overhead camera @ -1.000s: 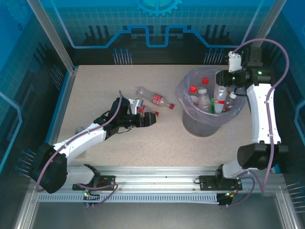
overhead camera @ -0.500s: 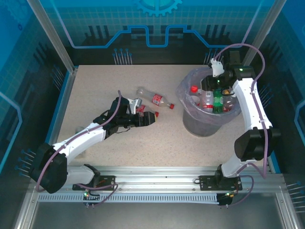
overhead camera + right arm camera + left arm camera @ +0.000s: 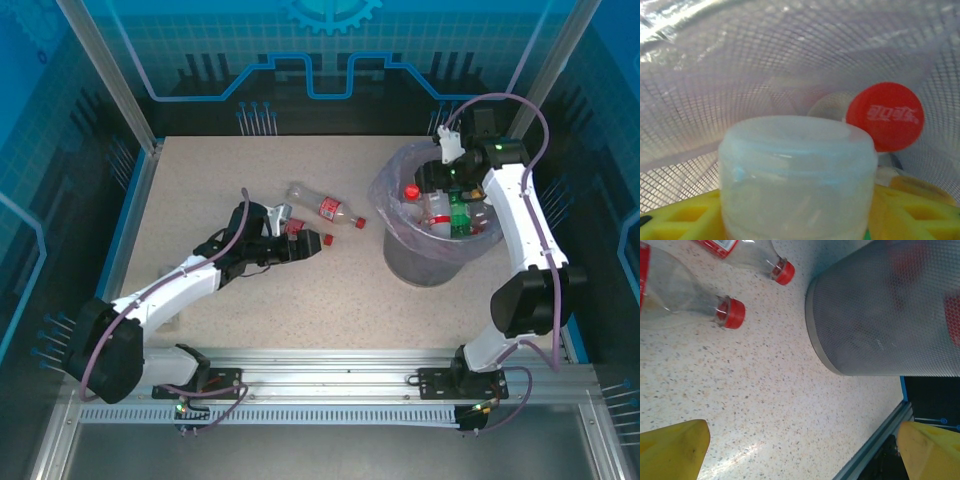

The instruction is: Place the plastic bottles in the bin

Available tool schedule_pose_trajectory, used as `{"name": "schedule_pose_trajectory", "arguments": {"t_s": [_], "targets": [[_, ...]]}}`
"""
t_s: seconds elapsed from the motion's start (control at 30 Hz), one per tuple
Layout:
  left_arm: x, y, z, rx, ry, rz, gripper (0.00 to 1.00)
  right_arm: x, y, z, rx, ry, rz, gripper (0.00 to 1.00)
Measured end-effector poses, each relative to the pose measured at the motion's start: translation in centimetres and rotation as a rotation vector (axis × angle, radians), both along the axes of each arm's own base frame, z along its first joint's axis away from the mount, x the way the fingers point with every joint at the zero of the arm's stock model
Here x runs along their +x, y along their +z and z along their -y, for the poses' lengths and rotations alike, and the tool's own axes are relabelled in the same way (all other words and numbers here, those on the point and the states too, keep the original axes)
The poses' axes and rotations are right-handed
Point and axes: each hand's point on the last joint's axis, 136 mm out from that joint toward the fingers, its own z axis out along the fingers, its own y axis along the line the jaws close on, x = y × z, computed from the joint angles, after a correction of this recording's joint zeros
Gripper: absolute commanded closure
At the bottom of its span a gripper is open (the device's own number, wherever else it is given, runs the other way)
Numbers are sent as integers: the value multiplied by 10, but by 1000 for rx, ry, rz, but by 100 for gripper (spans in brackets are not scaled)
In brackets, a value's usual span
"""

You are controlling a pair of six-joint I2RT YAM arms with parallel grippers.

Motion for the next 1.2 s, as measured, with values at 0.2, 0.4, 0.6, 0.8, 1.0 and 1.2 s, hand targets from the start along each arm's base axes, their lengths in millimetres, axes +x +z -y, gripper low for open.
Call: {"name": "schedule_pose_trajectory", "arguments": {"t_s": [0.2, 0.4, 0.6, 0.8, 1.0, 1.2], "targets": [[11, -5, -19, 12, 94, -36, 4, -10, 30, 4, -11, -15, 63, 27], [27, -17, -38, 13, 217, -91, 5, -23, 65, 6, -8, -20, 152, 25], [38, -42, -49, 24, 311, -178, 5, -36, 79, 7, -10, -23, 185, 29], [45, -45, -52, 19, 355, -183, 6, -55, 93, 14, -29, -46, 228, 46], [50, -43, -55, 14, 383, -172, 6, -77, 60, 17, -34, -67, 159, 53], [52, -43, -59, 19, 400, -166, 7, -103, 2, -1, -8, -51, 32, 54]]}}
